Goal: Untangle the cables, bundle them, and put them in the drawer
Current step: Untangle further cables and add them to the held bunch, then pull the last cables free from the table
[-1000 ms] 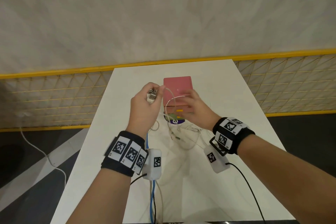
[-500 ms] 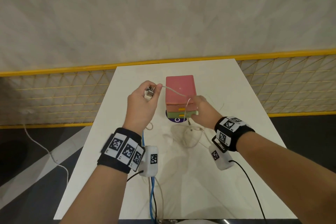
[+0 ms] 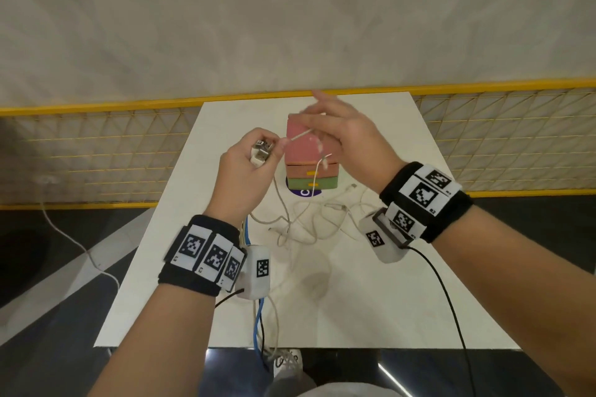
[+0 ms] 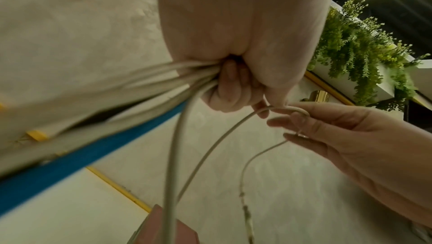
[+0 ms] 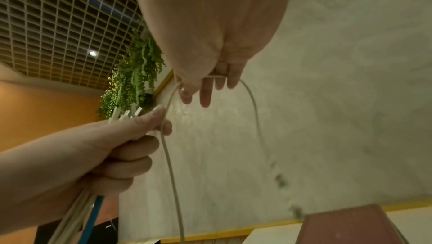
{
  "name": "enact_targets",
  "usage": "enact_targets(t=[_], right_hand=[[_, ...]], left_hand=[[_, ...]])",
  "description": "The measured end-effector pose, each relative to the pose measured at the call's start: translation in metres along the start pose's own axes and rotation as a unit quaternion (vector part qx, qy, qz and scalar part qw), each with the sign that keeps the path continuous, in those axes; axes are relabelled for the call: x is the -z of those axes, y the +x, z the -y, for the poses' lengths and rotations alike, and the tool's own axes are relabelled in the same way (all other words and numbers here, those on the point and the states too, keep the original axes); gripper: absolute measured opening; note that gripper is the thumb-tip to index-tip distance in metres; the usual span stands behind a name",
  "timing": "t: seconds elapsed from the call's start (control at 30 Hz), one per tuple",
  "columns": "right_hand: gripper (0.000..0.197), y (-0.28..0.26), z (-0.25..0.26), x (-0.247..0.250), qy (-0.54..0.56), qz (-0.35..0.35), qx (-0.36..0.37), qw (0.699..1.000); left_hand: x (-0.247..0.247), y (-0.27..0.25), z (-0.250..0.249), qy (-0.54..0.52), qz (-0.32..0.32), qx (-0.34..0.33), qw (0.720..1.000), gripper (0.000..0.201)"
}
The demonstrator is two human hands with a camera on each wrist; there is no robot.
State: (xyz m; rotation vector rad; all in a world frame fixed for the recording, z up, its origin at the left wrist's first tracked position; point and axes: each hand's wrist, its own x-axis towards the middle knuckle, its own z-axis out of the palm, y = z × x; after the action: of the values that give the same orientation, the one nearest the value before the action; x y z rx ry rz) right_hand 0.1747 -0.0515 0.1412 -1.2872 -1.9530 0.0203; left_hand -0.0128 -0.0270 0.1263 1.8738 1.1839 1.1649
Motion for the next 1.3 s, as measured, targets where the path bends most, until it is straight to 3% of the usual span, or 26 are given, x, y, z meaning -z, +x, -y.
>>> enact_targets(t=[0.1,0.23,0.33,0.47,0.57,0.67,0.7,0.77,0.83,0.87,0.93,1.0,1.07,1.17,1.3], right_hand=[[0.036,-0.007,0.014,0.012,-0.064,0.003,0.045,0.997],[0.027,-0.039,0.045,0.032,0.019,0.123,-0.067,0.990],[0.025,-0.073,0.059,0.028,0.135,0.216,-0.149,0.955],[0.025,-0.124,0.057,-0.002,0.152,0.311,-0.196,0.918],[0.032,-0.152,0.055,-0.021,0.143,0.424,-0.165,0.879],[0.046,-0.162,0.055,-0.026,0.041,0.520,-0.142,0.841],[0.052,-0.160,0.053,-0.027,0.006,0.505,-0.148,0.850],[0.053,-0.152,0.049,-0.023,-0.030,0.415,-0.156,0.896],[0.050,-0.143,0.050,-0.017,0.039,0.306,-0.164,0.937],[0.059,-0.138,0.053,-0.014,0.114,0.274,-0.155,0.942],[0.066,-0.130,0.064,-0.013,0.268,0.272,-0.129,0.915],[0.036,-0.129,0.077,-0.021,0.366,0.308,-0.103,0.872],[0.010,-0.134,0.085,-0.031,0.407,0.307,-0.093,0.855],[0.014,-0.160,0.078,-0.049,0.363,0.311,-0.110,0.871],[0.018,-0.211,0.046,-0.074,0.237,0.418,-0.174,0.860]], left_hand=[[-0.004,-0.017,-0.008,-0.005,-0.016,0.002,1.000,0.014],[-0.005,-0.041,-0.016,-0.025,-0.048,-0.004,0.999,0.010],[-0.006,-0.059,-0.023,-0.038,-0.067,0.000,0.997,0.012],[-0.016,-0.086,-0.035,-0.054,-0.064,0.010,0.996,0.016],[-0.024,-0.102,-0.048,-0.061,-0.050,0.000,0.997,0.020],[-0.025,-0.111,-0.058,-0.071,-0.032,-0.005,0.997,0.020],[-0.024,-0.113,-0.060,-0.077,-0.023,-0.002,0.997,0.020],[-0.019,-0.116,-0.063,-0.090,-0.003,0.004,0.996,0.020],[-0.016,-0.117,-0.066,-0.107,0.020,0.008,0.994,0.019],[-0.016,-0.118,-0.068,-0.117,0.030,0.010,0.993,0.018],[-0.019,-0.118,-0.073,-0.131,0.044,0.017,0.990,0.016],[-0.022,-0.117,-0.078,-0.147,0.056,0.019,0.987,0.014],[-0.022,-0.114,-0.081,-0.154,0.059,0.015,0.986,0.014],[-0.012,-0.108,-0.083,-0.180,0.025,0.027,0.983,0.019],[0.010,-0.094,-0.083,-0.256,-0.042,0.032,0.965,0.024]])
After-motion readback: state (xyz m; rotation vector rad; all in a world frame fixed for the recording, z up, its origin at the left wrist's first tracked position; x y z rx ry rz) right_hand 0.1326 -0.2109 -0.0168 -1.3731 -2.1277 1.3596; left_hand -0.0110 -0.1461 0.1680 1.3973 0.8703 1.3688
